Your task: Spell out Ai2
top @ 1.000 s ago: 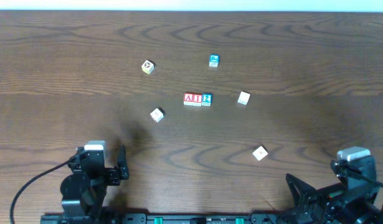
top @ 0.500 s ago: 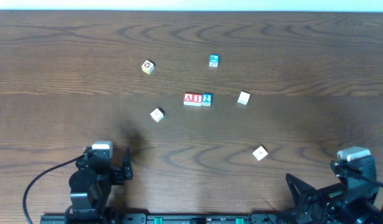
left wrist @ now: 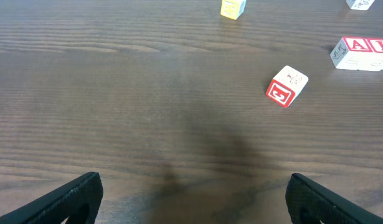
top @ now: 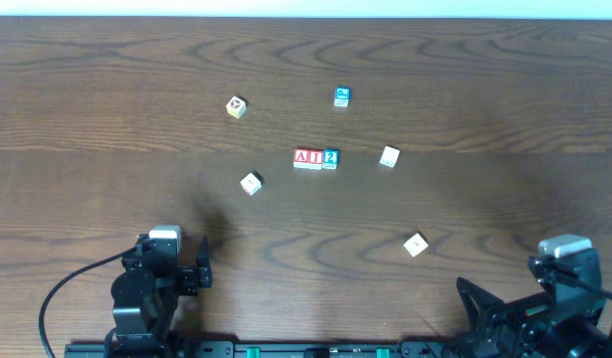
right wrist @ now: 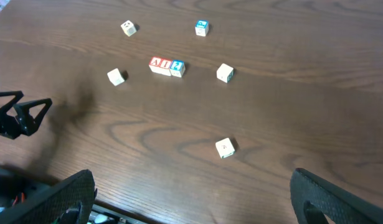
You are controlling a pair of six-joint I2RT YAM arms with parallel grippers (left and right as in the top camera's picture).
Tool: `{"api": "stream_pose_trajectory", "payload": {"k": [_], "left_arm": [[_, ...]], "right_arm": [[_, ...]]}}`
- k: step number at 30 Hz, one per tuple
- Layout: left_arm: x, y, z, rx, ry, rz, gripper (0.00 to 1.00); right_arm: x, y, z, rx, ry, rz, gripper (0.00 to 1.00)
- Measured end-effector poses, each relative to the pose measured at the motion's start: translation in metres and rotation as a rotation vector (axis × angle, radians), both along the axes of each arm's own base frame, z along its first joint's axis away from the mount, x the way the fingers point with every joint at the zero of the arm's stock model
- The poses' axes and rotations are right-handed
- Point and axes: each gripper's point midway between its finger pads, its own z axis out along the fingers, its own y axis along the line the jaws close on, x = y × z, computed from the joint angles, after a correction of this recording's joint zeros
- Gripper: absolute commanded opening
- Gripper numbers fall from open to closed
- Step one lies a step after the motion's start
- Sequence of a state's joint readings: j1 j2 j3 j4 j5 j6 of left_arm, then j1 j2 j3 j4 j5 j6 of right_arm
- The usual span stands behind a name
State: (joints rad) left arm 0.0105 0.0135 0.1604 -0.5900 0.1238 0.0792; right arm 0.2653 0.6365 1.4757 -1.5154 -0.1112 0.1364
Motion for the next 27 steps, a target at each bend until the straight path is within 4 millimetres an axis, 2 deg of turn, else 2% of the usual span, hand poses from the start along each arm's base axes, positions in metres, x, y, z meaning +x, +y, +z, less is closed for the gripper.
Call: {"api": "stream_pose_trajectory", "payload": {"k": [18,23,27], "left_arm": [[0.0,0.0,0.0,0.0,0.0,0.0,0.95],[0.0,0.0,0.0,0.0,0.0,0.0,0.95],[0.0,0.0,0.0,0.0,-0.002,0.0,0.96]], "right_arm": [[0.002,-0.004,0.001,-0.034,-0.017,-0.007,0.99],[0.022,-0.012,0.007,-0.088,-0.119,-0.038,0.99],[0.037,-0.026,-0.009,-0.144,-0.247,-0.117,0.99]]}}
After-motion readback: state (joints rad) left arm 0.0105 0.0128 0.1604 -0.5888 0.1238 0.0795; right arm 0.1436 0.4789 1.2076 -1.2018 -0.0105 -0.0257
